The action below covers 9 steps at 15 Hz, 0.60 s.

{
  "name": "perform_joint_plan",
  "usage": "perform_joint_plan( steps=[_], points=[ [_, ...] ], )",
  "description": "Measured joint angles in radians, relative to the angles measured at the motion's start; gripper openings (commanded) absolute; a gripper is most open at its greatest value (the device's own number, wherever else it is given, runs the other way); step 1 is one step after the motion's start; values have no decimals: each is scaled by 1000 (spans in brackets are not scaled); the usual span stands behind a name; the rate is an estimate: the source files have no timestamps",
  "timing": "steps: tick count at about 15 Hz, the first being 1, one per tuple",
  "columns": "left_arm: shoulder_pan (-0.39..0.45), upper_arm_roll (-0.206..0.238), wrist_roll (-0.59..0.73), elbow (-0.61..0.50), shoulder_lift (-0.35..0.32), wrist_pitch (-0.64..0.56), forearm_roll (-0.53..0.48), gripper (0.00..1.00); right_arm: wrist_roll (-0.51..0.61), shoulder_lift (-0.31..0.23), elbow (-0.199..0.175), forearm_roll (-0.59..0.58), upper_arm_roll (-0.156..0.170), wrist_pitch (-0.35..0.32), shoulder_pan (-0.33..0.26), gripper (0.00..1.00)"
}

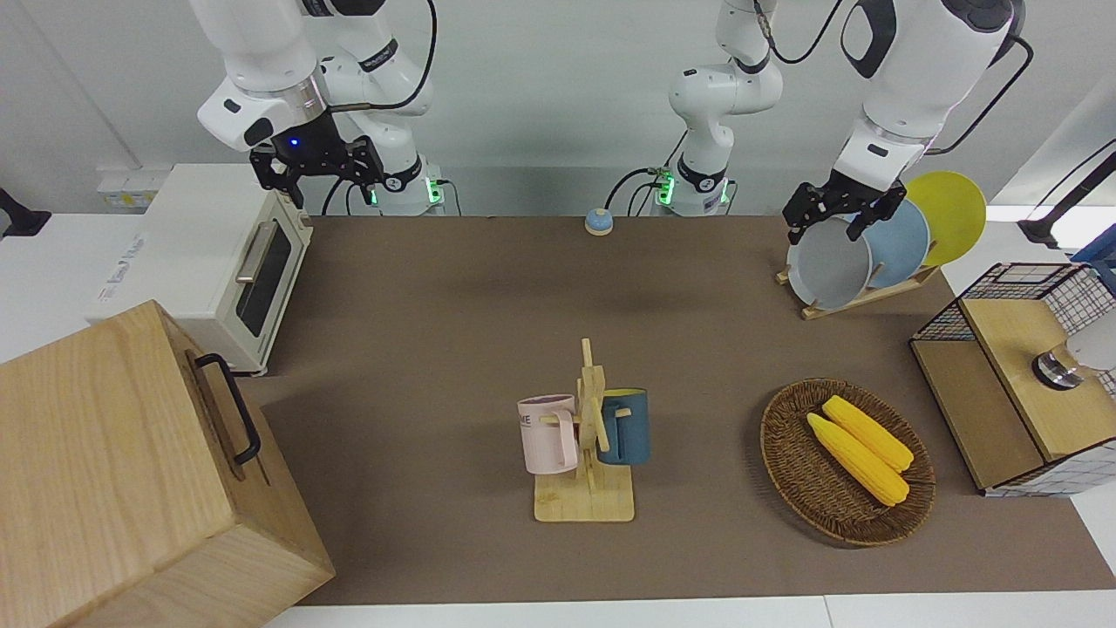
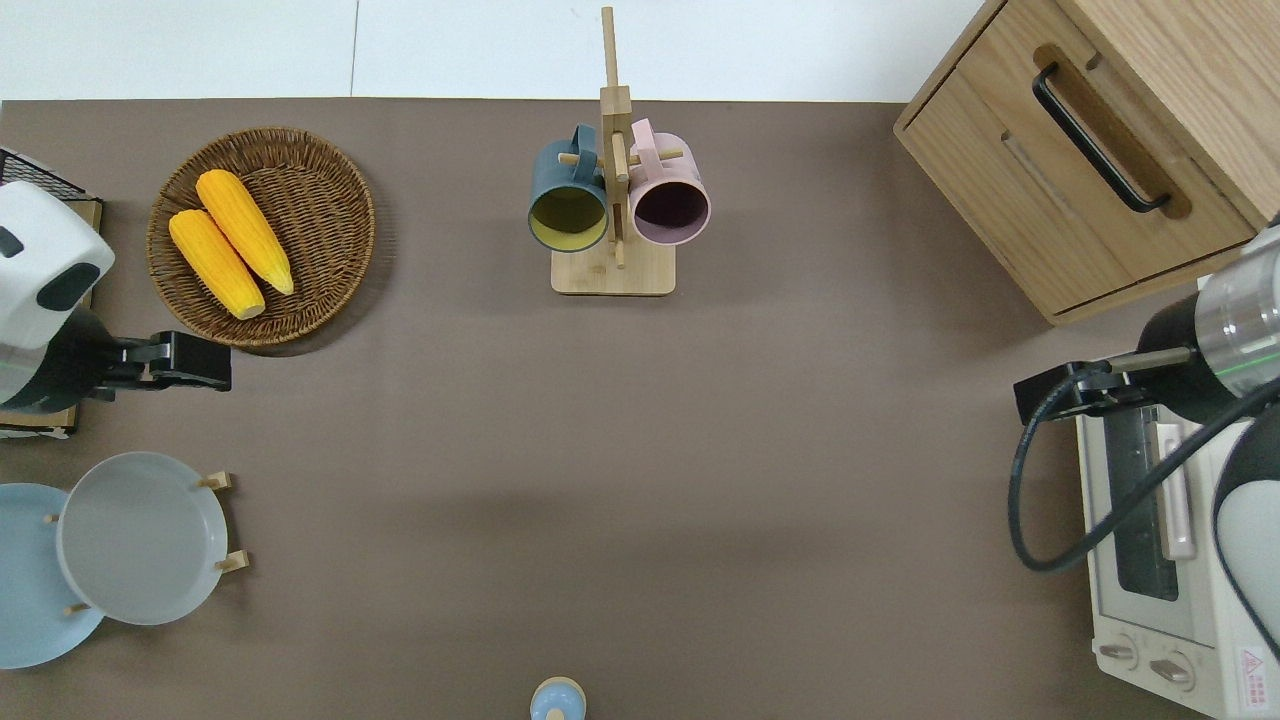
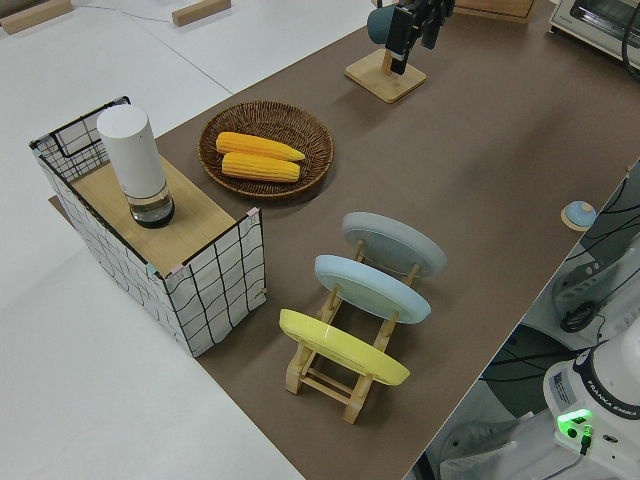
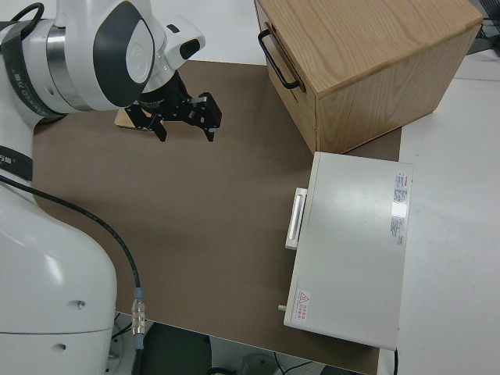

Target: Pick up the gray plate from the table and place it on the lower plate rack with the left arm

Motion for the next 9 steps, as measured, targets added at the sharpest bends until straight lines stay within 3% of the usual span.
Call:
perform_joint_plan(
  steps=[9],
  points=[
    [0, -3, 0, 1, 1, -2, -15, 991, 0, 0, 0, 0, 0, 0, 0, 983]
  ],
)
